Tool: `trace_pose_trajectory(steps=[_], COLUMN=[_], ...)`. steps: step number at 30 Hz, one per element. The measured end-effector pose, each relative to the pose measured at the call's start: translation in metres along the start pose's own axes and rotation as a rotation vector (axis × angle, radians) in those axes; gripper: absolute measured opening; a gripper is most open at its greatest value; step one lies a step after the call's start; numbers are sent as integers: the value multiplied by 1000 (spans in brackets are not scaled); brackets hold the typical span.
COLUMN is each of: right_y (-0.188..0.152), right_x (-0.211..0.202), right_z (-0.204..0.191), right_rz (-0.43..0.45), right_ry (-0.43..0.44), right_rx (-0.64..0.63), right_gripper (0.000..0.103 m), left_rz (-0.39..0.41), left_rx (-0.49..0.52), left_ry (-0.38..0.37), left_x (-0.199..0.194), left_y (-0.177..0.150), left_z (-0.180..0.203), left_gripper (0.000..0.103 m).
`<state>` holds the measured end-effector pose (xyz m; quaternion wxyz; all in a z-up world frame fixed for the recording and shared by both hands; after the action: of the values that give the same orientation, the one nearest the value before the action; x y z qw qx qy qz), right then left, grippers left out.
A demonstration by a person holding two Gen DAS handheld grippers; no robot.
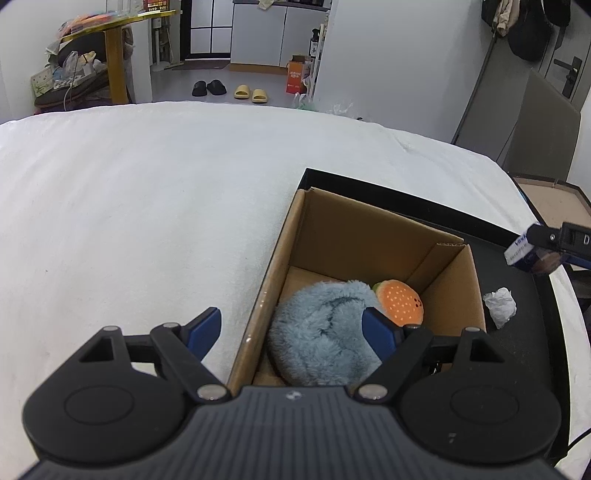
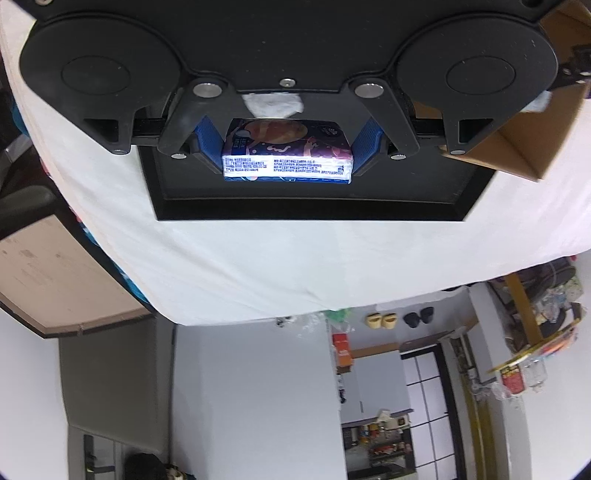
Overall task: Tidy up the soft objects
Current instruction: 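Carry the purple box into the cardboard box and release it while the left tool grips the box wall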
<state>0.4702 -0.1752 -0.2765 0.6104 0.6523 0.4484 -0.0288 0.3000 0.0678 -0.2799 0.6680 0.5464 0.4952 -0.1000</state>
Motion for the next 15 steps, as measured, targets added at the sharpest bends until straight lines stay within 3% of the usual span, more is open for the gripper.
trace_pose_trajectory(steps=[15], right_y=[18], right_x=[1], right_z=[-60], right_rz=[4], right_ry=[67], right_rx=[-54], right_gripper=[70], left_rz=[17], left_rx=[-12], left_ry=[-37], left_x=[-1], left_y=[1], left_z=[-15], left_gripper=[79])
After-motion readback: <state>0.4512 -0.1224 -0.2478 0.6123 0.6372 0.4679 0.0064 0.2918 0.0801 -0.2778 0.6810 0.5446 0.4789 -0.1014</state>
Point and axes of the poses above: each gripper's, at about its wrist camera, not at the fingertips, and x roughly the way its jaws point, z to its right, y to its top, the point moved 10 cm from there along x, roughly the way its jaws point, and after that the axes turned 15 degrees about y, right-handed, at the moved point
